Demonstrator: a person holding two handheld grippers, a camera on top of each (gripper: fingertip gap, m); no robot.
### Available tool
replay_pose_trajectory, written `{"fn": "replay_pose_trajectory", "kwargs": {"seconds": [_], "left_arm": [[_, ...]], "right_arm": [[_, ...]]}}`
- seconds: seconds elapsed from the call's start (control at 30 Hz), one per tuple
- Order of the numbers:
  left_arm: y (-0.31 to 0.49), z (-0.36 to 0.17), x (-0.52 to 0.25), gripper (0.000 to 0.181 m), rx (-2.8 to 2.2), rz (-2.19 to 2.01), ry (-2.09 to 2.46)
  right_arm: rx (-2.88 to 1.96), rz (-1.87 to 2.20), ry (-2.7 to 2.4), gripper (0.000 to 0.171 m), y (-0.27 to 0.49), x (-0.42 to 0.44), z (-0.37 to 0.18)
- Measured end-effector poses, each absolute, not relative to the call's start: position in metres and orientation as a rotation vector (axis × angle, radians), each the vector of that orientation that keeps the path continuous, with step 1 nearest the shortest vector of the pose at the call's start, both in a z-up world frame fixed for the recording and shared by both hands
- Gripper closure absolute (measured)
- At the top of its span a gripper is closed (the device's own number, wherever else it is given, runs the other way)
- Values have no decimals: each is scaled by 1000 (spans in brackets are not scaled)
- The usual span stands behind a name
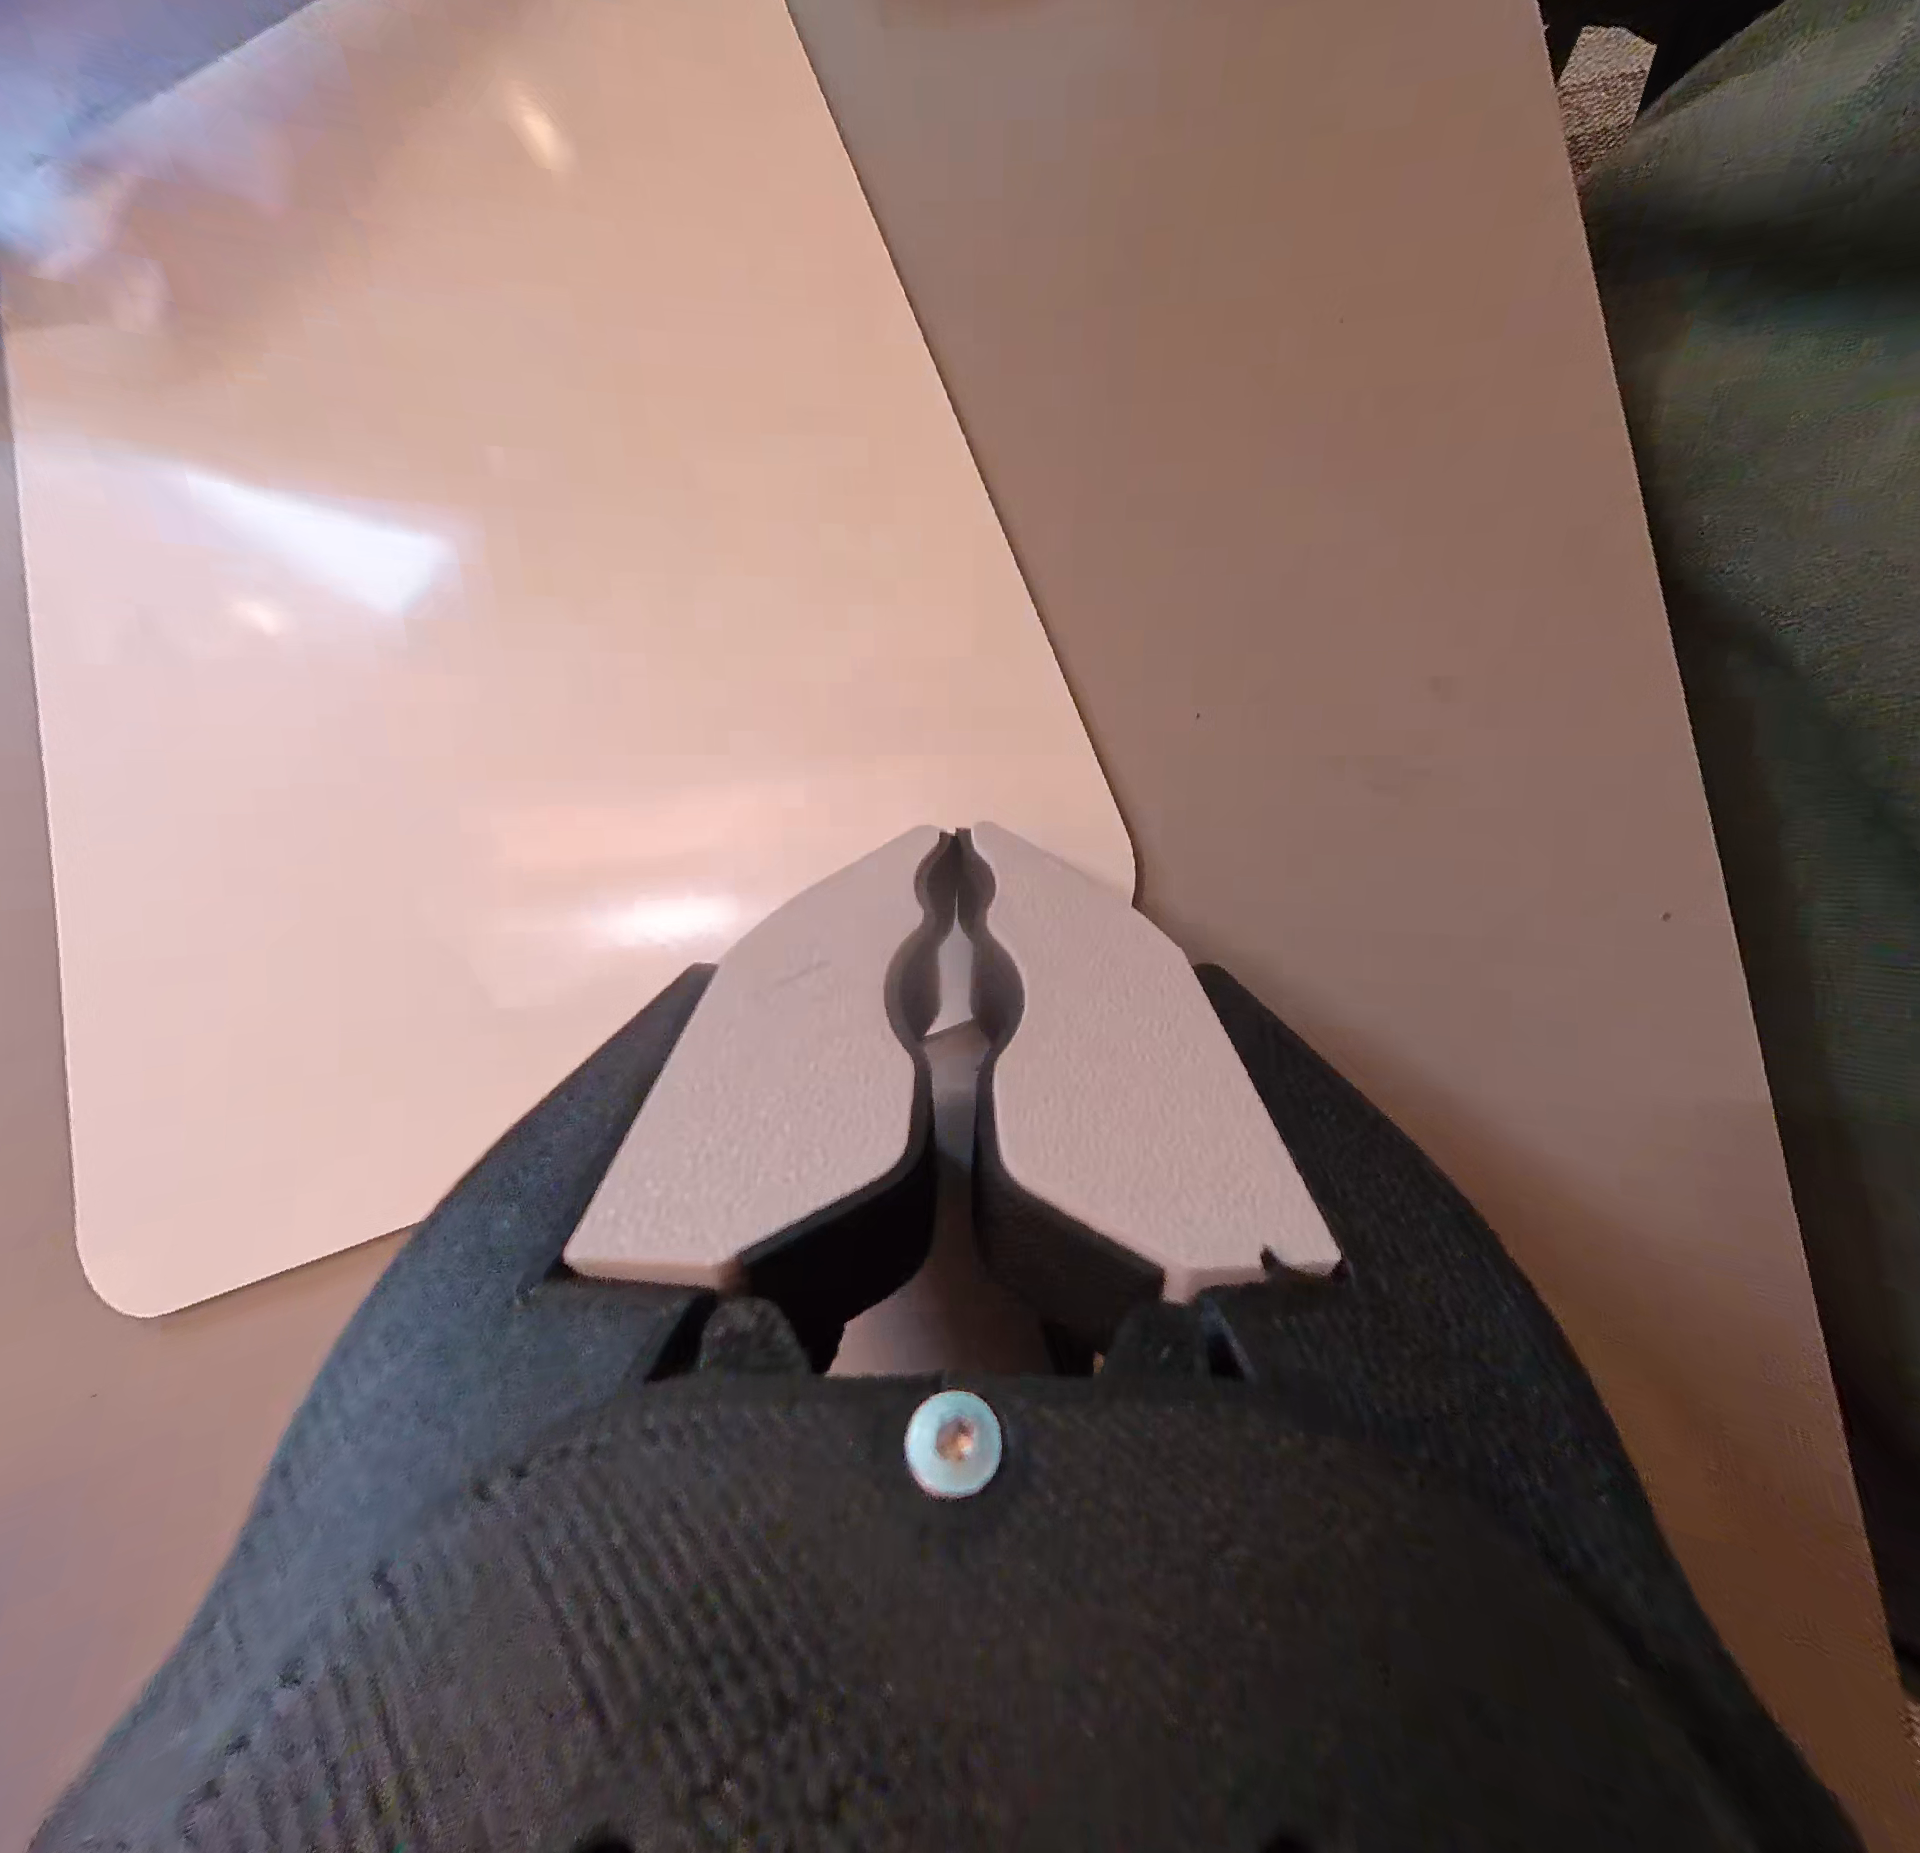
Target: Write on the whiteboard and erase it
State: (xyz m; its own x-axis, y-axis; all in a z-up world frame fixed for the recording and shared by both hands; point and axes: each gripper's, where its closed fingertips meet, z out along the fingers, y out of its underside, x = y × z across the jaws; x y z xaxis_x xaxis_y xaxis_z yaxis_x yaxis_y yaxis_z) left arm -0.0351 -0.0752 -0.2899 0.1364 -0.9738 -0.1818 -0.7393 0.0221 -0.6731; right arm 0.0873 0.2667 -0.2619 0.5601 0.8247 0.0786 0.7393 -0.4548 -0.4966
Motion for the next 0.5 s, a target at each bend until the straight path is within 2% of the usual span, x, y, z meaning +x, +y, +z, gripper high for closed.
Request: {"fn": "replay_pose_trajectory", "kwargs": {"seconds": [0.07,0.2,0.27,0.5], "left_arm": [[-75,-290,-35,181,-1779,-484,1639],[-74,-289,-36,181,-1790,-521,1612],[-74,-288,-36,181,-1783,-545,1600],[-61,-279,-39,181,-1760,-645,1486]], "right_arm": [[-2355,201,-1167,122,300,81,-260],[-2440,165,-1088,117,334,89,-291],[-2376,177,-1082,97,335,86,-290],[-1891,340,-1024,84,261,72,-174]]}}
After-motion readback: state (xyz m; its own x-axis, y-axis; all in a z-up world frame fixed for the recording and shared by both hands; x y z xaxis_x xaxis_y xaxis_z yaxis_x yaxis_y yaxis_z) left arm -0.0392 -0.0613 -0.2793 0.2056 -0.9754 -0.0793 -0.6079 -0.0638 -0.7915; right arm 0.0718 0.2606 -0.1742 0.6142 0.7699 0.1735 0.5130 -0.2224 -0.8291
